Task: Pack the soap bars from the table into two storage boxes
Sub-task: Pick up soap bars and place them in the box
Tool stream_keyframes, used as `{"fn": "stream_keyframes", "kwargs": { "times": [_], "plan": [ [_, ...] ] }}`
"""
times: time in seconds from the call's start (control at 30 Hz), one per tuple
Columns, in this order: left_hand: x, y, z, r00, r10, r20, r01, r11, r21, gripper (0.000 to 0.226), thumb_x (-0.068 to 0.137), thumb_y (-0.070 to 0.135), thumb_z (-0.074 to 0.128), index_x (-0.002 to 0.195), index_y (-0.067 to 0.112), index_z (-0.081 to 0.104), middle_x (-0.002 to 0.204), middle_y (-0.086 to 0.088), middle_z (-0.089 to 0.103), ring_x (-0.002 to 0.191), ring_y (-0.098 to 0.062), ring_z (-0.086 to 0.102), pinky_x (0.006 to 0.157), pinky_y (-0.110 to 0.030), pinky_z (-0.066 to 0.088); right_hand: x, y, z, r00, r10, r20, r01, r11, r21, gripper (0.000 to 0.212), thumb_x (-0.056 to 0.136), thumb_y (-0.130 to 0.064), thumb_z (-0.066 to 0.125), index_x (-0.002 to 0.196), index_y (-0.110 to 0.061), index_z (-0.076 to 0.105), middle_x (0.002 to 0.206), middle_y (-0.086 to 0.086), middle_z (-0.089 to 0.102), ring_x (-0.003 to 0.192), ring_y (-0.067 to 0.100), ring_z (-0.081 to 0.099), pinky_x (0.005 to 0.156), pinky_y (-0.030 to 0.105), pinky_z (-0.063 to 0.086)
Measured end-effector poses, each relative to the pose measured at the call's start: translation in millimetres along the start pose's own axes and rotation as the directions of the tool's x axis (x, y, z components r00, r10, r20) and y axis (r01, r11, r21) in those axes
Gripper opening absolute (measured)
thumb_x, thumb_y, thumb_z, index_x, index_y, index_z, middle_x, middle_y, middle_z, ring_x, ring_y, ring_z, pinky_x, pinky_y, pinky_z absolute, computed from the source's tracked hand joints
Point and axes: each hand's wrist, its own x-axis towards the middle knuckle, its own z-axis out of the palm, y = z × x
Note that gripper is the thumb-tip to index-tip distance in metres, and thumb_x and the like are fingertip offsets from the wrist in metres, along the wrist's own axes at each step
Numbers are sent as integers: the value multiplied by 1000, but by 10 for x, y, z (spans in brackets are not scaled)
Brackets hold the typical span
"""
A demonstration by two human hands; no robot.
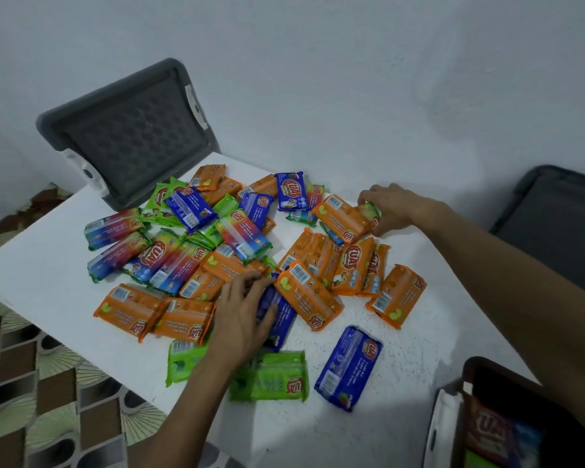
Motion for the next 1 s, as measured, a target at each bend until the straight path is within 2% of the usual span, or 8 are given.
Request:
{"fn": "stream_keyframes", "kwargs": {
  "times": [0.07, 0.23, 0.53, 0.67, 0.73, 0.8, 0.9, 1.0],
  "plan": [
    [-8, 12, -13, 1000, -3, -2, 3, 1000, -3, 53, 88, 52, 40, 131, 23, 51, 135, -1, 43, 122, -19, 40, 98, -40, 42, -87, 2, 16, 999, -4, -38, 7, 998, 64, 61, 74, -39, 78, 124, -25, 46, 121, 4, 56, 102, 20, 41, 87, 41, 44],
    [-26, 19, -53, 1000, 9, 9, -9, 1000, -18, 49, 90, 45, 50, 133, 22, 50, 137, -1, 42, 123, -20, 38, 100, -43, 43, -354, 26, -26, 993, 12, -117, 9, 985, 174, 59, 74, -36, 80, 122, -19, 51, 113, 5, 60, 102, 21, 50, 83, 37, 45],
    [-114, 90, -164, 996, 29, 81, -27, 999, -19, 63, 87, 47, 44, 142, 18, 43, 146, -2, 38, 133, -19, 33, 107, -41, 39, -872, 236, -152, 962, 52, -268, -16, 990, 137, 63, 75, -36, 79, 127, -17, 50, 116, 6, 58, 102, 19, 47, 83, 35, 46],
    [-247, 133, -185, 990, 91, 105, -93, 996, 10, 57, 86, 49, 50, 138, 24, 48, 144, 1, 41, 132, -18, 37, 106, -45, 38, -1089, 309, -125, 960, 107, -259, -42, 969, 242, 62, 77, -37, 78, 128, -16, 51, 117, 6, 59, 99, 17, 51, 79, 30, 45],
    [-315, 157, -222, 977, 164, 133, -167, 986, 10, 57, 83, 56, 46, 130, 25, 55, 134, 3, 47, 123, -15, 43, 101, -39, 42, -1211, 288, -113, 954, 135, -267, -41, 943, 331, 59, 78, -37, 77, 127, -15, 52, 115, 7, 60, 97, 18, 54, 77, 30, 45],
    [-365, 186, -272, 944, 220, 244, -231, 973, 16, 61, 80, 65, 41, 127, 29, 55, 129, 8, 50, 119, -11, 44, 98, -31, 42, -1322, 243, -93, 945, 161, -284, -29, 907, 420, 53, 78, -37, 77, 122, -14, 57, 112, 8, 62, 97, 20, 58, 82, 35, 52],
    [-422, 220, -298, 883, 238, 405, -273, 961, 30, 67, 77, 73, 52, 132, 35, 47, 133, 12, 46, 127, -8, 37, 99, -27, 37, -1474, 117, -31, 930, 220, -295, -1, 804, 595, 41, 79, -36, 76, 110, -12, 64, 104, 8, 65, 96, 25, 62, 87, 44, 55],
    [-471, 300, -315, 851, 206, 483, -281, 956, 87, 76, 72, 72, 62, 137, 39, 41, 140, 13, 42, 132, -8, 27, 106, -31, 27, -1586, -9, 70, 914, 262, -310, 69, 654, 754, 31, 83, -30, 74, 104, -9, 67, 100, 9, 67, 95, 24, 64, 88, 40, 54]
  ]
}}
